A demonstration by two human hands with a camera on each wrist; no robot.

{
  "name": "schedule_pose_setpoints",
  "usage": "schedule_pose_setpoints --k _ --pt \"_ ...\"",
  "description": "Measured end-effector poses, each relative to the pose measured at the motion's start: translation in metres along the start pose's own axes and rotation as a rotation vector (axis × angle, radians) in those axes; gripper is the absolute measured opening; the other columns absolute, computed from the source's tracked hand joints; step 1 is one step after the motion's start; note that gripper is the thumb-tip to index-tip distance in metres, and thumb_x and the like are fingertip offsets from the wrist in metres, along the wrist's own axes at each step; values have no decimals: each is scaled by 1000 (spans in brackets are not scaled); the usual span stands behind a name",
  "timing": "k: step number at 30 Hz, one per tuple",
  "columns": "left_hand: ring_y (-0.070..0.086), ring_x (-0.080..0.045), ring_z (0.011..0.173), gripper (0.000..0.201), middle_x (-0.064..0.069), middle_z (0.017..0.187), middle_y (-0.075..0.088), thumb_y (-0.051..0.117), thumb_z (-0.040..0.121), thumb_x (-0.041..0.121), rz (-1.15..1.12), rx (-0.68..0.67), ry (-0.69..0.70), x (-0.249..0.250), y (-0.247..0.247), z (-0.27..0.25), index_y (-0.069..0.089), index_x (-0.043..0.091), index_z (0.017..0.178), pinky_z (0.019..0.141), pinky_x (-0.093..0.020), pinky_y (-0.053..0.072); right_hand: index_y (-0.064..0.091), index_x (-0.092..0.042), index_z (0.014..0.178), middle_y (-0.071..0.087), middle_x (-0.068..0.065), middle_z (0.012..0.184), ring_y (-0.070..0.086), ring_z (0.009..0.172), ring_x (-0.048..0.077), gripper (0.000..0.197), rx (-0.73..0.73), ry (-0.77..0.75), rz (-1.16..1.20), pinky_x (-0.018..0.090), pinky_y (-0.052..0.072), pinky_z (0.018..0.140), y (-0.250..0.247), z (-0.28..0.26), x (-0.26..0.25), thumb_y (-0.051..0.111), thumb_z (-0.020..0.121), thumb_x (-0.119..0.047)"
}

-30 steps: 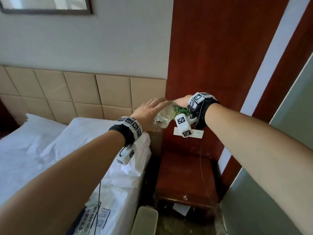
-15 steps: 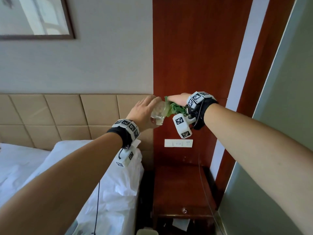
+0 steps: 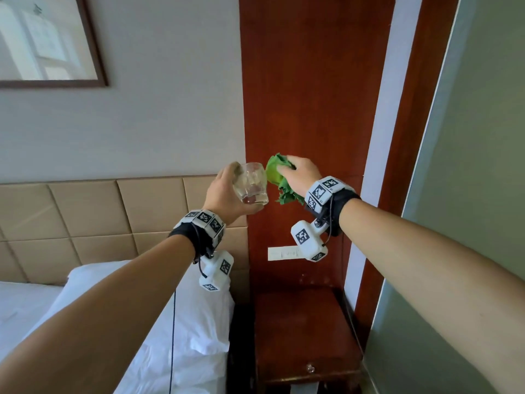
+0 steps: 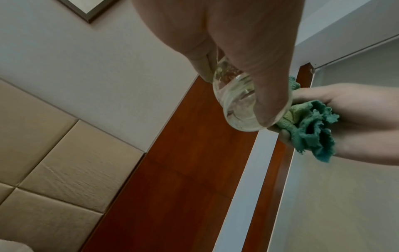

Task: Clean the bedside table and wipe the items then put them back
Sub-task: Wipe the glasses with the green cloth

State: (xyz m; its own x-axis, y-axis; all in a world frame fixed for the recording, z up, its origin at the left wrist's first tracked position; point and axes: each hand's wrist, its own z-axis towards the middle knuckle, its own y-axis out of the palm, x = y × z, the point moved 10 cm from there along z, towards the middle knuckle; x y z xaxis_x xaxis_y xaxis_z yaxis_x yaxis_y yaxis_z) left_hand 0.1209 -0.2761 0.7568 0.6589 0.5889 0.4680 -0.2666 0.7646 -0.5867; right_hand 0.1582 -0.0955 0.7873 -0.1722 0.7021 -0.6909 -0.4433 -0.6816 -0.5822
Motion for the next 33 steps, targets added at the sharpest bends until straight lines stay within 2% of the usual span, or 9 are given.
schedule_pose_setpoints --k 5,8,10,13,17,22,24,29,33 --pt "55 -15 101 101 4 117 56 95 52 41 -44 -4 13 -1 -8 -1 43 12 134 95 -38 50 68 -22 117 71 6 107 65 98 27 30 9 98 244 35 50 86 7 0 2 52 98 -38" --pt "56 -16 104 103 2 120 57 95 52 40 -67 -13 22 2 -13 -2 42 12 136 98 -39 50 67 -20 118 66 -2 108 63 102 24 47 -27 258 416 37 47 99 23 2 10 53 92 -56" --pt "56 -17 104 104 1 120 58 95 52 39 -82 -14 27 3 -15 -2 43 11 137 97 -39 50 67 -15 111 70 5 109 66 101 25 56 -73 367 552 42 49 99 39 3 16 58 84 -63" --pt "57 -17 103 104 1 119 58 95 51 39 -81 -21 24 1 -17 -2 43 11 136 97 -39 50 71 -13 112 73 10 107 69 101 29 44 -113 315 678 47 53 96 52 10 13 68 84 -47" --pt "56 -17 106 104 -1 122 58 95 52 39 -68 -56 29 -3 -15 -5 42 11 137 98 -39 49 77 -40 94 75 -8 104 69 102 15 22 -83 132 473 38 53 97 44 11 2 71 73 -45" --pt "55 -14 106 107 -1 125 58 95 52 41 -68 -44 34 -7 -16 -5 42 11 141 98 -37 49 72 -26 118 70 -12 115 63 99 0 26 35 -51 257 1 44 75 29 -1 -21 64 93 -30" --pt "55 -14 107 107 1 126 58 94 53 41 -65 -25 34 -7 -18 -4 42 13 142 98 -38 49 71 -27 119 71 -12 114 60 86 -3 28 83 -94 169 -3 40 65 30 -3 -28 61 94 -33" --pt "57 -20 109 106 1 123 58 92 53 45 -31 9 7 -12 -17 -3 43 15 142 96 -40 49 67 -27 124 76 -3 95 55 58 4 31 150 -150 -32 17 41 54 33 -7 -44 54 97 -37" --pt "57 -21 108 103 0 121 58 91 53 47 -7 16 -10 -13 -15 0 45 15 139 93 -38 49 65 -28 127 76 1 91 58 66 12 33 153 -143 -147 22 40 61 38 -8 -48 50 99 -37"
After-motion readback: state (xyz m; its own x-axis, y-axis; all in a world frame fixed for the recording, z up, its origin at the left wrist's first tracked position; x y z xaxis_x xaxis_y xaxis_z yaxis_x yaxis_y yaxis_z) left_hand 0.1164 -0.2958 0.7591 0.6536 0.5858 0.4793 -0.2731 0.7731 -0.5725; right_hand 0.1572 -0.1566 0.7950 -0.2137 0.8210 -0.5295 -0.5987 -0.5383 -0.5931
